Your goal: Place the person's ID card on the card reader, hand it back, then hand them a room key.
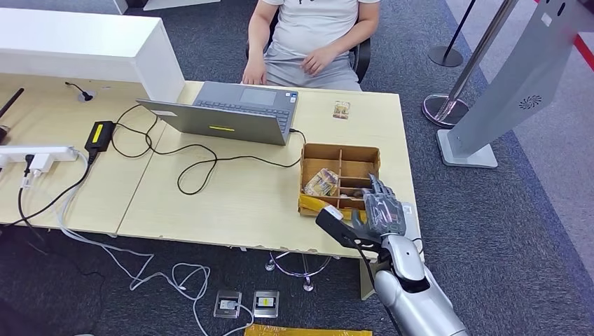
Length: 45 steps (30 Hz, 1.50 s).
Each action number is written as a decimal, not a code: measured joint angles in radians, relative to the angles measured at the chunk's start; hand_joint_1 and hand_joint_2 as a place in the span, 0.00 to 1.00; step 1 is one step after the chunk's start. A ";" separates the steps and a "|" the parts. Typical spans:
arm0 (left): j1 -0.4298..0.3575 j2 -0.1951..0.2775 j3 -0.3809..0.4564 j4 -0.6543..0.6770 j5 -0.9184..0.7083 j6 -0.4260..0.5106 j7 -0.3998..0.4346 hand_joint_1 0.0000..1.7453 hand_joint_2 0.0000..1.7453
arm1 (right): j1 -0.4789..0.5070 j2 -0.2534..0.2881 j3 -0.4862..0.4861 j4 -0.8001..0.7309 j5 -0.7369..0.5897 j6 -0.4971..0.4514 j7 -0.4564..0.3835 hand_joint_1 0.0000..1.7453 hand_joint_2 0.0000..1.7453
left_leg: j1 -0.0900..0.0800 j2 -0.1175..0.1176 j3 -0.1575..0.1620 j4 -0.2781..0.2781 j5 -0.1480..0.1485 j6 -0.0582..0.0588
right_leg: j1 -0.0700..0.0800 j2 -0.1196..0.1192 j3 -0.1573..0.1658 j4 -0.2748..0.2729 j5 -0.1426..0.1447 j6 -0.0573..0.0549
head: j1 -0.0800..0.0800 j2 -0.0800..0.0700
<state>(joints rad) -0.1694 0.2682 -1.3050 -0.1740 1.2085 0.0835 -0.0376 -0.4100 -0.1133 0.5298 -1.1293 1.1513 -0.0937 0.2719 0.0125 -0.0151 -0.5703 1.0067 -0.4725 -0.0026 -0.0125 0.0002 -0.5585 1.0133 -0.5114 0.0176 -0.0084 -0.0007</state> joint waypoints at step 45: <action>0.000 0.001 -0.032 0.000 -0.008 -0.007 -0.010 0.00 0.00 | -0.085 -0.020 -0.022 -0.361 -0.051 0.148 -0.074 1.00 1.00 | 0.000 0.001 0.000 0.000 0.000 0.000 | 0.000 0.000 0.000 0.000 0.000 0.000 | 0.000 0.000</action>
<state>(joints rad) -0.1697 0.2695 -1.3371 -0.1740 1.2002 0.0761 -0.0481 -0.4953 -0.1336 0.5077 -1.4906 1.1007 0.0540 0.1980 0.0125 -0.0141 -0.5698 1.0067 -0.4724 -0.0027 -0.0125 0.0007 -0.5581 1.0137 -0.5109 0.0172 -0.0084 -0.0008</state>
